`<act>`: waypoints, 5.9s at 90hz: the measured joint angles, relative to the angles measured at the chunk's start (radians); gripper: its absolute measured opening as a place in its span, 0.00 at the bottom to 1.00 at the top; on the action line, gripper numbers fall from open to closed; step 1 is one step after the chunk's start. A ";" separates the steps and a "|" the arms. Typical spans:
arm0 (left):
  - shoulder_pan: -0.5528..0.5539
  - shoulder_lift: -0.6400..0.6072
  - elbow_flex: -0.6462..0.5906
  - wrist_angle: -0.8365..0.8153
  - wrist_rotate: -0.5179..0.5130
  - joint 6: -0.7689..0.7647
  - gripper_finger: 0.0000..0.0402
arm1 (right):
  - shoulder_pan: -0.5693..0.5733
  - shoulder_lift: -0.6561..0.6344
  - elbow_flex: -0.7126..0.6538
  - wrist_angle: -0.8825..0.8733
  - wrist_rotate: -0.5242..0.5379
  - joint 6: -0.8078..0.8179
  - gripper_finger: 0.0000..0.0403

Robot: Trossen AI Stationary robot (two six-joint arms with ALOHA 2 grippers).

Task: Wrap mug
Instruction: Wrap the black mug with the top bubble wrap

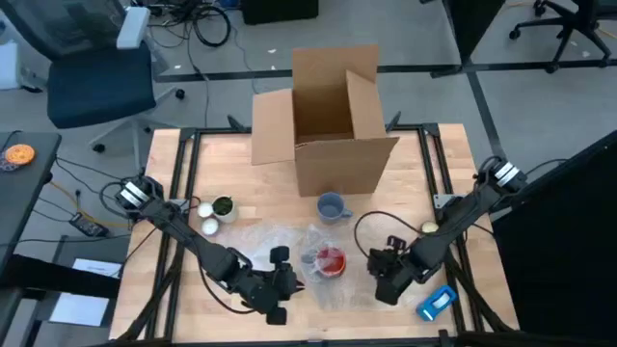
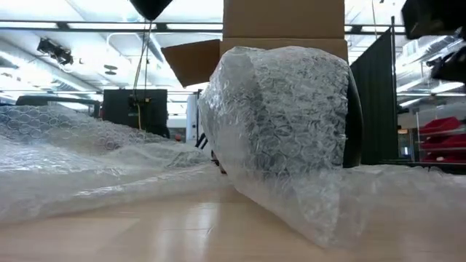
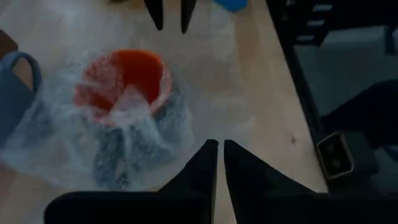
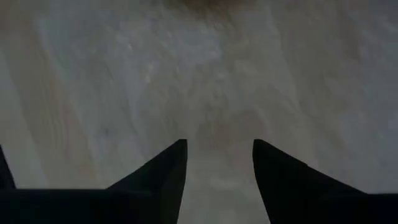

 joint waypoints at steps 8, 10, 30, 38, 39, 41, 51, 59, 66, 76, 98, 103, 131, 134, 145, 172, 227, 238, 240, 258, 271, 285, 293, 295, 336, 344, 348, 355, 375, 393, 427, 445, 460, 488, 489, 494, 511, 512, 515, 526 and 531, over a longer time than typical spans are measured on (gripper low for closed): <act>-0.012 0.000 0.000 0.024 -0.001 0.006 0.04 | 0.026 -0.007 0.000 -0.130 -0.036 0.062 0.39; -0.015 -0.001 0.000 0.022 -0.003 0.005 0.04 | 0.032 -0.006 -0.001 -0.160 -0.055 0.078 0.39; -0.056 0.000 0.000 -0.045 -0.029 -0.057 0.04 | 0.133 -0.002 -0.076 -0.209 -0.141 0.225 0.38; -0.077 -0.001 0.000 -0.100 -0.021 -0.085 0.04 | 0.163 -0.002 -0.119 -0.183 -0.169 0.288 0.38; -0.079 -0.001 0.000 -0.107 -0.021 -0.089 0.04 | 0.166 -0.002 -0.125 -0.180 -0.173 0.294 0.38; -0.083 -0.001 0.000 -0.121 -0.022 -0.099 0.04 | 0.171 -0.002 -0.138 -0.170 -0.184 0.305 0.38; -0.086 0.004 0.000 -0.187 -0.040 -0.143 0.04 | 0.183 -0.002 -0.205 -0.085 -0.236 0.327 0.38; -0.082 0.015 0.000 -0.227 -0.056 -0.160 0.04 | 0.172 -0.004 -0.227 -0.023 -0.235 0.309 0.38; -0.080 0.026 0.000 -0.239 -0.081 -0.159 0.04 | 0.149 -0.005 -0.231 0.021 -0.204 0.269 0.38; -0.064 0.045 0.000 -0.234 -0.099 -0.158 0.04 | 0.098 -0.005 -0.230 0.062 -0.171 0.190 0.38; -0.041 0.067 0.000 -0.233 -0.104 -0.159 0.04 | 0.029 -0.001 -0.158 0.106 -0.018 0.037 0.37; -0.034 0.067 0.000 -0.233 -0.104 -0.156 0.04 | 0.025 -0.001 -0.121 0.101 -0.007 0.001 0.37; -0.008 0.067 0.000 -0.231 -0.104 -0.154 0.04 | 0.044 -0.003 0.051 0.033 -0.009 -0.043 0.37; -0.008 0.067 0.000 -0.231 -0.104 -0.155 0.04 | 0.057 -0.003 0.058 0.020 -0.012 -0.027 0.37; -0.008 0.067 0.000 -0.219 -0.104 -0.155 0.04 | 0.109 -0.003 0.059 0.010 0.010 0.028 0.37; -0.010 0.067 0.000 -0.149 -0.104 -0.176 0.04 | 0.194 -0.003 0.042 -0.180 0.011 0.207 0.37; -0.049 0.176 0.005 0.510 -0.086 0.105 0.04 | 0.210 -0.001 -0.271 0.339 -0.023 0.270 0.37; -0.029 0.241 0.056 0.484 -0.068 0.114 0.04 | 0.172 0.004 -0.274 0.427 0.075 0.162 0.37; -0.025 0.252 0.068 0.474 -0.068 0.121 0.04 | 0.165 0.004 -0.271 0.434 0.090 0.141 0.37; 0.002 0.300 0.154 0.399 -0.067 0.166 0.04 | 0.107 0.004 -0.233 0.479 0.157 -0.022 0.37; 0.014 0.304 0.155 0.383 -0.045 0.186 0.04 | 0.084 0.003 -0.191 0.481 0.209 -0.126 0.37; 0.022 0.330 0.155 0.360 -0.044 0.186 0.04 | 0.065 0.002 -0.140 0.479 0.277 -0.231 0.37; 0.024 0.336 0.155 0.360 -0.042 0.184 0.04 | 0.056 0.002 -0.118 0.473 0.311 -0.278 0.37; 0.024 0.336 0.155 0.360 -0.042 0.185 0.04 | 0.055 0.002 -0.113 0.472 0.316 -0.286 0.37; 0.035 0.336 0.155 0.357 -0.050 0.191 0.04 | 0.025 0.000 0.089 0.147 0.441 -0.401 0.37; 0.042 0.336 0.155 0.361 -0.051 0.191 0.04 | -0.003 0.000 0.093 0.184 0.444 -0.458 0.37; 0.044 0.336 0.155 0.362 -0.051 0.191 0.04 | -0.016 0.000 0.093 0.195 0.441 -0.480 0.37; 0.049 0.336 0.155 0.377 -0.051 0.200 0.04 | -0.037 0.000 0.093 0.203 0.440 -0.512 0.37; 0.050 0.336 0.155 0.455 -0.051 0.218 0.04 | -0.077 0.000 0.093 0.310 0.427 -0.632 0.37; 0.048 0.336 0.155 0.551 -0.051 0.265 0.04 | -0.104 0.000 0.093 0.387 0.410 -0.708 0.37; 0.090 0.335 0.155 0.476 -0.109 0.263 0.04 | -0.140 0.000 0.093 0.395 0.382 -0.721 0.37; 0.094 0.335 0.155 0.459 -0.139 0.264 0.04 | -0.128 -0.010 0.114 0.375 0.383 -0.722 0.37; 0.095 0.335 0.155 0.463 -0.225 0.264 0.04 | -0.100 -0.022 0.194 0.314 0.391 -0.746 0.37; 0.096 0.335 0.155 0.389 -0.327 0.204 0.04 | 0.010 -0.025 0.271 0.199 0.371 -0.605 0.37; 0.096 0.335 0.155 0.389 -0.328 0.204 0.04 | 0.016 -0.025 0.273 0.194 0.367 -0.593 0.37; 0.096 0.335 0.155 0.390 -0.330 0.204 0.04 | 0.045 -0.025 0.276 0.168 0.342 -0.521 0.37; 0.096 0.335 0.155 0.387 -0.357 0.203 0.04 | 0.133 -0.007 0.244 0.144 0.227 -0.223 0.37; 0.096 0.335 0.155 0.388 -0.359 0.203 0.04 | 0.137 -0.004 0.239 0.145 0.225 -0.207 0.37; 0.096 0.335 0.155 0.388 -0.366 0.203 0.04 | 0.148 0.008 0.222 0.149 0.223 -0.162 0.37; 0.098 0.335 0.155 0.389 -0.374 0.181 0.04 | 0.160 0.064 0.153 0.164 0.218 0.003 0.37; 0.099 0.335 0.155 0.396 -0.375 0.178 0.04 | 0.157 0.096 0.128 0.165 0.219 0.049 0.37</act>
